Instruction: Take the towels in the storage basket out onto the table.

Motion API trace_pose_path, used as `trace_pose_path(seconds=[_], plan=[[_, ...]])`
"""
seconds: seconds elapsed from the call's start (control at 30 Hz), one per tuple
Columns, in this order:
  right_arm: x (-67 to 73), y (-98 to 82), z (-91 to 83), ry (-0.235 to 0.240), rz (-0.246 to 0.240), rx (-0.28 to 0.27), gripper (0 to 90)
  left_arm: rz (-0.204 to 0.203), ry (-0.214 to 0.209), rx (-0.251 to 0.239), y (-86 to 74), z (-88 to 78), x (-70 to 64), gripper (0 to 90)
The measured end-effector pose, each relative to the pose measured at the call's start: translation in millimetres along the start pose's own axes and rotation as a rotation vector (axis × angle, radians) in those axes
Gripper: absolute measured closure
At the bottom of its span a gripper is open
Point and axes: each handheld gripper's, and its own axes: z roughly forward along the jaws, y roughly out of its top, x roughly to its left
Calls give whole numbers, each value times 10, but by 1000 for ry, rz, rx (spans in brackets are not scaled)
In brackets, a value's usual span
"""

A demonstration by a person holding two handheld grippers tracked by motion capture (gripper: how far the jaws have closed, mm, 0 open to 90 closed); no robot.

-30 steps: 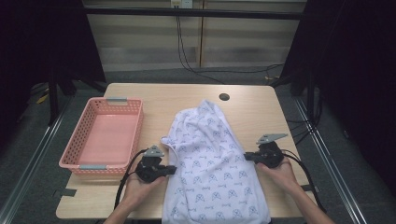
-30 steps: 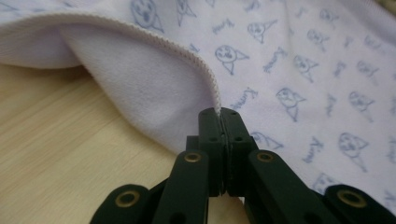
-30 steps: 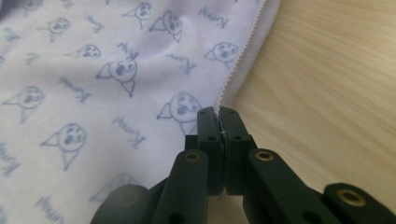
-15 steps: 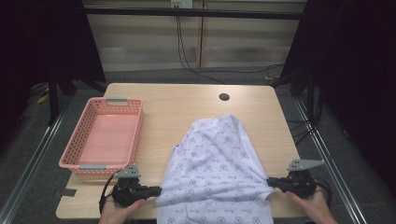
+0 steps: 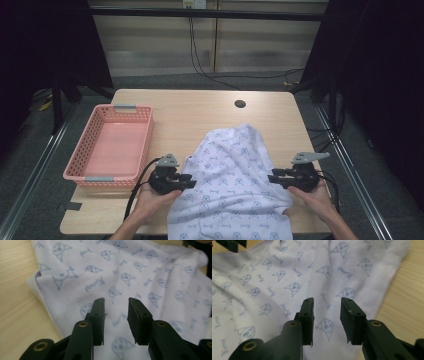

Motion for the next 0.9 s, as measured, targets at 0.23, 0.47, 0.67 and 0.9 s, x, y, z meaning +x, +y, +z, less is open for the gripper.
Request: trace_pose_path(seconds=[0.23, 0.47, 0.67, 0.9], plan=[[-71, 28, 362, -13, -11, 52, 509, -13, 46, 16, -72, 77, 114, 576], [-179, 101, 542, -68, 3, 31, 480, -37, 82, -7, 2, 175, 314, 560], [-124, 90, 544, -71, -48, 65, 773, 12, 83, 29, -38, 144, 258, 765], [82, -124, 259, -49, -45, 132, 824, 30, 31, 72, -208, 17, 42, 899]])
